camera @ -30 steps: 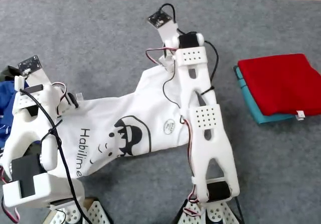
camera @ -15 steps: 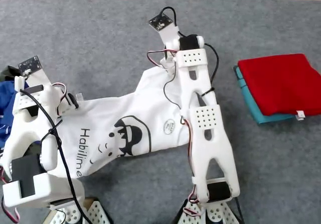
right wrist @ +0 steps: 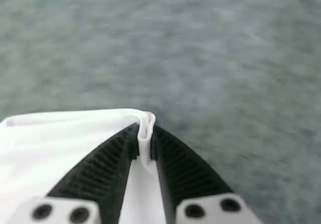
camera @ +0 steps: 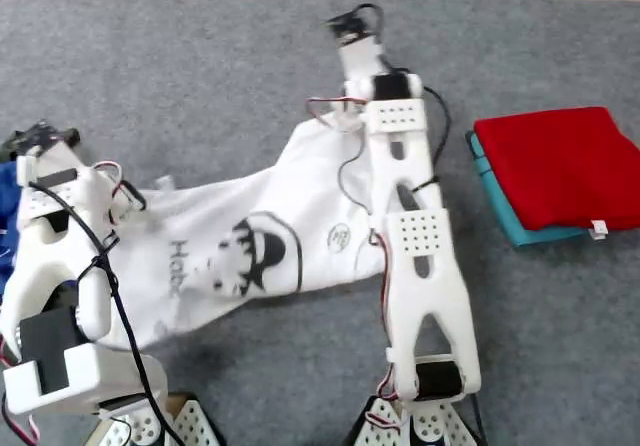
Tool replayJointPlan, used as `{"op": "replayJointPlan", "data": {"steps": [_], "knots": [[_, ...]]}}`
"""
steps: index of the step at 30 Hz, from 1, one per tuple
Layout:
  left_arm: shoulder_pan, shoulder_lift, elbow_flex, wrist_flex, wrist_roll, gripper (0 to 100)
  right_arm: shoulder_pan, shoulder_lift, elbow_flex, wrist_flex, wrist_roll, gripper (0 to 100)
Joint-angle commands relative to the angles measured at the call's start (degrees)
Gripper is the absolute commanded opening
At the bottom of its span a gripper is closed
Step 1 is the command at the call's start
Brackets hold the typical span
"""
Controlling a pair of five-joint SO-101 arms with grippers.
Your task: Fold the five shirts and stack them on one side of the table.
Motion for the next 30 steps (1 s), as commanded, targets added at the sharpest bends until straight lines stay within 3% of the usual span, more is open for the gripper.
{"op": "replayJointPlan", "data": {"steps": [1, 9, 16, 22, 30], "knots": [[-0.7, 0.1, -9.3, 5.4, 6.2, 23, 5.5, -0.8, -4.4, -1.8, -4.7, 2.5], [5.2, 1.4, -22.1, 6.9, 16.6, 23, 6.0, -0.7, -4.0, -1.8, -0.5, 2.5], [10.4, 18.2, -36.0, 2.7, 20.2, 23, 5.3, 0.7, -4.6, -1.8, -0.3, 2.5], [13.1, 35.5, -54.0, 14.3, 28.2, 23, 4.8, 0.7, -4.6, -1.8, -0.3, 2.6], [15.3, 52.3, -73.5, 29.5, 28.7, 23, 4.8, 0.7, -4.6, -1.8, -0.3, 2.6]]}}
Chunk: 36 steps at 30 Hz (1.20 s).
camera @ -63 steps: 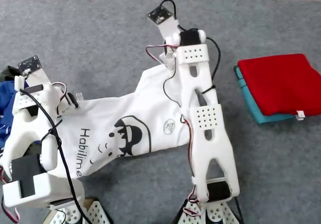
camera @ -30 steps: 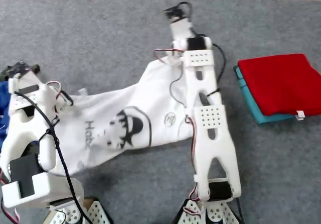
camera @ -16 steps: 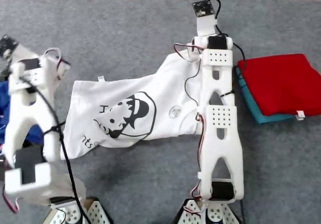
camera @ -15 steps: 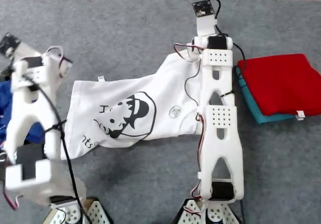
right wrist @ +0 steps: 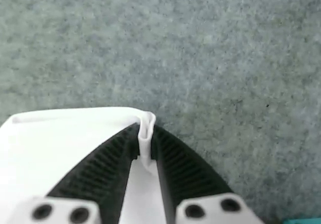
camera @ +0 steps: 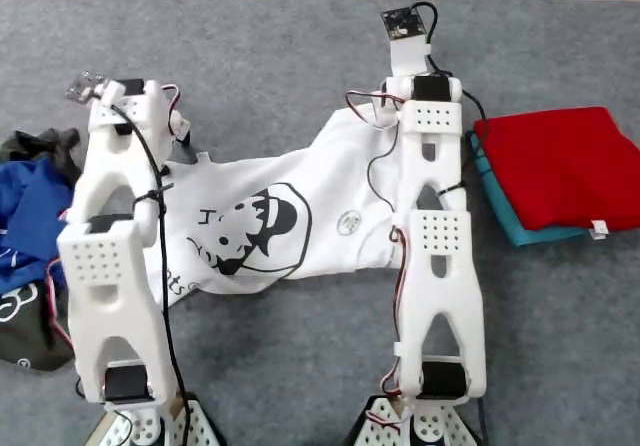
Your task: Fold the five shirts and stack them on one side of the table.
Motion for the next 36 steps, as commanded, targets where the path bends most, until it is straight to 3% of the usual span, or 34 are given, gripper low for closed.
{"op": "replayJointPlan", "data": {"steps": [1, 7, 12, 17, 22, 31, 36], "knots": [[0.6, 4.5, -8.6, 7.7, 0.1, 23, -0.4, -0.9, -3.0, -1.1, 0.5, 2.6], [0.1, 10.8, -14.0, 17.7, -4.6, 23, -0.5, -0.9, -3.0, -1.1, 0.5, 2.6], [-0.6, 12.0, -15.3, 16.6, -7.3, 7, -0.8, -0.8, -3.0, -1.1, 0.5, 2.6], [-1.5, 12.4, -19.4, 13.9, -10.1, 3, -0.8, -0.8, -3.0, -1.1, 0.5, 2.6], [-3.9, 11.9, -24.3, 11.1, -10.1, 3, -0.8, -0.8, -3.0, -1.1, 0.5, 2.6], [-4.7, 12.7, -45.6, 11.0, -11.0, 4, -0.7, -0.9, -3.0, -1.1, 0.5, 2.6], [-5.2, 16.4, -48.5, 8.5, -10.9, 12, -0.7, -0.7, -3.0, -2.2, 0.5, 2.6]]}}
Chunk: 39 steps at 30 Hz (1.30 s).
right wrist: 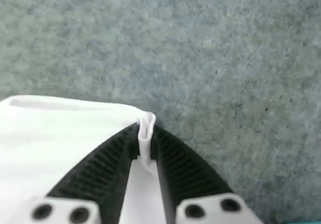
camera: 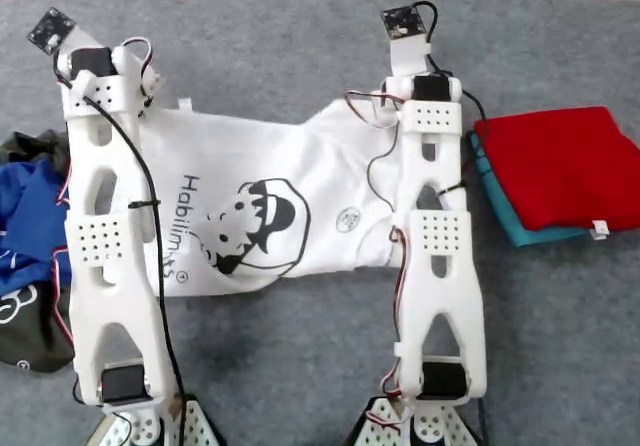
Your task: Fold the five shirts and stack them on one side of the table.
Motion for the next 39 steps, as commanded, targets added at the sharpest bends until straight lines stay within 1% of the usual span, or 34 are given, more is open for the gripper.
{"op": "replayJointPlan", "data": {"steps": [1, 3, 4, 6, 8, 10, 12, 14, 16, 20, 27, 32, 39], "knots": [[-1.3, 1.8, -3.6, -1.4, -0.5, 16, -0.7, -0.7, -3.0, -1.1, 0.5, 2.6], [-1.5, 4.6, -3.7, -1.3, -0.2, 21, -0.7, -0.7, -3.0, -1.1, 0.5, 2.6], [-1.6, 5.5, -3.8, -1.3, 0.4, 23, -0.7, -0.7, -3.0, -1.1, 0.5, 2.6], [-2.3, 6.7, -4.2, -1.2, 1.0, 23, -0.7, -0.7, -3.0, -1.1, 0.5, 2.6], [-2.8, 5.8, -4.6, 1.3, 1.1, 23, -0.7, -0.7, -3.0, -1.2, 0.5, 2.6], [-2.7, 4.0, -7.6, 6.6, 1.1, 21, -0.7, -0.7, -3.0, -1.2, 0.5, 2.6], [-2.2, 3.0, -11.2, 11.4, 1.1, 17, -0.7, -0.7, -3.0, -1.2, 0.5, 2.6], [-1.3, 2.9, -13.7, 13.8, 1.1, 12, -0.8, -0.7, -3.0, -1.2, 0.5, 2.6], [-0.3, 3.0, -13.5, 14.1, 1.1, 9, -0.8, -0.7, -3.0, -1.2, 0.5, 2.6], [1.0, 3.2, -9.2, 14.0, 1.0, 3, -0.8, -0.8, -3.0, -1.1, 0.4, 2.6], [2.0, 8.6, -1.2, 14.1, 0.8, 3, -0.8, -0.8, -3.0, -1.2, 0.4, 2.6], [1.0, 10.1, 1.5, 14.2, -1.8, 3, -0.8, -0.8, -3.0, -1.2, 0.4, 2.6], [-1.1, 9.9, 6.8, 14.2, -2.3, 3, -0.8, -0.8, -3.0, -1.3, 0.5, 2.6]]}}
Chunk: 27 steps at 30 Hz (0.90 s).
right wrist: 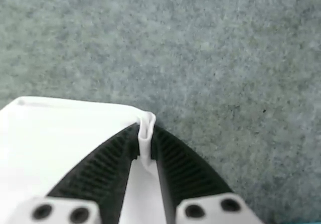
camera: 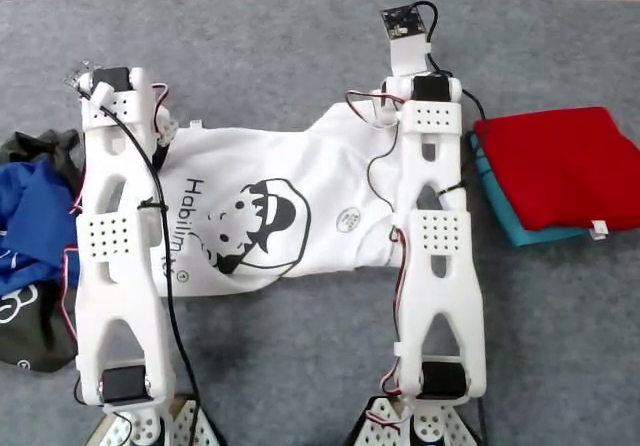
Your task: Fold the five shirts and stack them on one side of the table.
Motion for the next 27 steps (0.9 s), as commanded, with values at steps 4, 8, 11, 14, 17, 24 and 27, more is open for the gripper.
{"op": "replayJointPlan", "data": {"steps": [4, 8, 11, 14, 17, 24, 27], "knots": [[-1.7, -3.4, 8.3, 0.8, -2.2, 3, -0.8, -0.7, -3.0, -2.4, 0.5, 2.6], [-1.2, -10.5, 16.6, 0.8, -3.5, 3, -0.8, -0.7, -3.0, -2.7, 0.5, 2.6], [-1.3, -14.2, 22.9, 0.6, -5.3, 3, -0.8, -0.7, -3.0, -2.7, 0.5, 2.6], [-3.4, -14.4, 26.9, -1.0, -5.4, 3, -0.8, -0.7, -3.0, -2.7, 0.5, 2.6], [-5.6, -14.8, 26.4, -1.8, -5.3, 3, -0.8, -0.7, -3.0, -2.7, 0.5, 2.6], [-5.8, -14.8, 13.0, 0.6, -5.0, 3, -0.8, -0.7, -3.0, -2.6, 0.5, 2.6], [-5.8, -14.8, 7.7, 0.6, -5.0, 3, -0.9, -0.7, -3.0, -2.5, 0.5, 2.6]]}}
